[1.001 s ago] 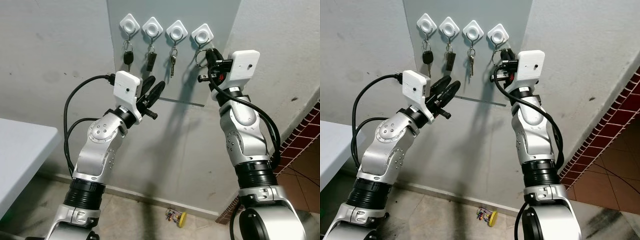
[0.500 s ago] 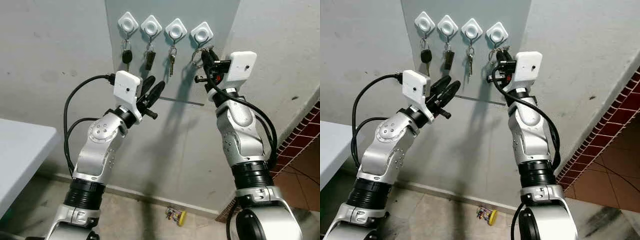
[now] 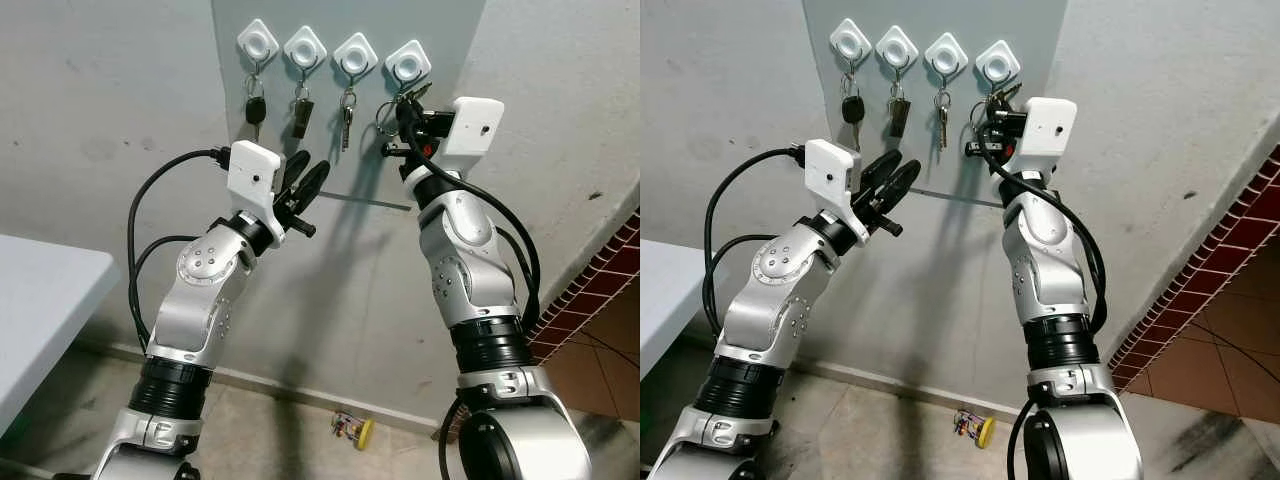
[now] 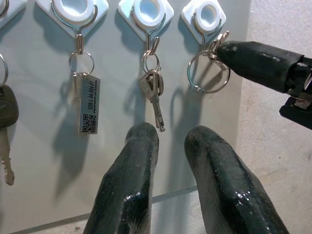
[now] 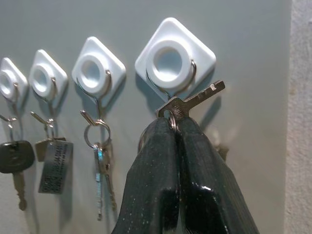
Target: Hang keys on a hook
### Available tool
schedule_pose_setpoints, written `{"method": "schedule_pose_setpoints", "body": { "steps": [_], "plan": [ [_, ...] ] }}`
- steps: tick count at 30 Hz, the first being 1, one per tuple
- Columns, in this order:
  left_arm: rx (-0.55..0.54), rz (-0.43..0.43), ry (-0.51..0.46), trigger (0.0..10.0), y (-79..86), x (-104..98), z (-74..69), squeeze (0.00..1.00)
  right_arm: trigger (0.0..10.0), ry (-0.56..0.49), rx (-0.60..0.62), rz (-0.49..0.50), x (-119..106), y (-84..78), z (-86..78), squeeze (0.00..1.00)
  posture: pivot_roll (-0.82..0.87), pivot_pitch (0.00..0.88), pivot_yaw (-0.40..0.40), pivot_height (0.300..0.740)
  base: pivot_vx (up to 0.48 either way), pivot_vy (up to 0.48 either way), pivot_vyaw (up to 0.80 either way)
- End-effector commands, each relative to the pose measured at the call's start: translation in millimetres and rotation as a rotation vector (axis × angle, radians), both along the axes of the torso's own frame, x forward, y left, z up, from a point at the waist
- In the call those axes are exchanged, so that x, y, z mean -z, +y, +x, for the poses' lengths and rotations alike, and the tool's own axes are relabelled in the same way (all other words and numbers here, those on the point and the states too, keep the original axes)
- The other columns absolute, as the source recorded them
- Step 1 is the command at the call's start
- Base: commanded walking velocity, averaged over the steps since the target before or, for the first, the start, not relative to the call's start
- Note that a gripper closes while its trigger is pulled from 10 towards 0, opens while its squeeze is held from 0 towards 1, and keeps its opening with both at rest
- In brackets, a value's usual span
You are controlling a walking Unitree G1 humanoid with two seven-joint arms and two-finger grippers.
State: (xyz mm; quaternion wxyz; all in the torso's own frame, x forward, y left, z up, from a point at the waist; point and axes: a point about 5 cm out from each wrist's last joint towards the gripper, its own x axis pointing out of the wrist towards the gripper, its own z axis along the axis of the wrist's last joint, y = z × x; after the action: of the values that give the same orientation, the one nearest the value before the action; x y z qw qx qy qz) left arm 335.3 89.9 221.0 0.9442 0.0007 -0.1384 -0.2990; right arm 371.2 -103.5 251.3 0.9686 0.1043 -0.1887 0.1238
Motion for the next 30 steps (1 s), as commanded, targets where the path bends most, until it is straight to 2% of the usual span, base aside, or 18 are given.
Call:
{"method": "schedule_pose_setpoints", "body": {
  "steps": [1, 5, 10, 18, 21, 30],
  "plan": [
    [0.006, 0.005, -0.040, 10.0, -3.1, -10, -1.4, 0.00, 10.0, -0.021, 0.004, 0.008, -3, -3.1, -2.1, 0.00, -0.13, 0.000, -0.051, 0.740, 0.000, 0.000, 0.00],
    [0.006, 0.006, -0.042, 10.0, -3.4, -9, -2.0, 0.00, 10.0, -0.095, -0.037, -0.042, 1, -3.6, -10.4, 0.00, -0.13, 0.000, -0.051, 0.740, 0.000, 0.000, 0.00],
    [0.008, 0.006, -0.044, 10.0, -3.8, -10, -2.4, 0.00, 10.0, -0.121, -0.064, -0.075, 12, -6.2, -18.7, 0.00, -0.13, 0.000, -0.049, 0.740, 0.000, 0.000, 0.00],
    [0.013, 0.007, -0.044, 10.0, -5.2, -10, -1.4, 0.00, 10.0, -0.166, -0.033, -0.012, 2, -12.3, -20.2, 0.00, -0.14, 0.000, -0.046, 0.740, 0.000, 0.000, 0.00],
    [0.014, 0.007, -0.045, 10.0, -5.6, -10, -1.3, 0.00, 10.0, -0.153, -0.014, 0.043, -5, -13.3, -16.3, 0.00, -0.14, 0.000, -0.045, 0.740, 0.000, 0.000, 0.00],
    [0.005, 0.008, -0.047, 10.0, -4.3, -11, -1.5, 0.00, 10.0, -0.110, 0.012, 0.079, -12, -9.6, -8.5, 0.00, -0.13, 0.000, -0.050, 0.740, 0.000, 0.000, 0.00]
  ]
}}
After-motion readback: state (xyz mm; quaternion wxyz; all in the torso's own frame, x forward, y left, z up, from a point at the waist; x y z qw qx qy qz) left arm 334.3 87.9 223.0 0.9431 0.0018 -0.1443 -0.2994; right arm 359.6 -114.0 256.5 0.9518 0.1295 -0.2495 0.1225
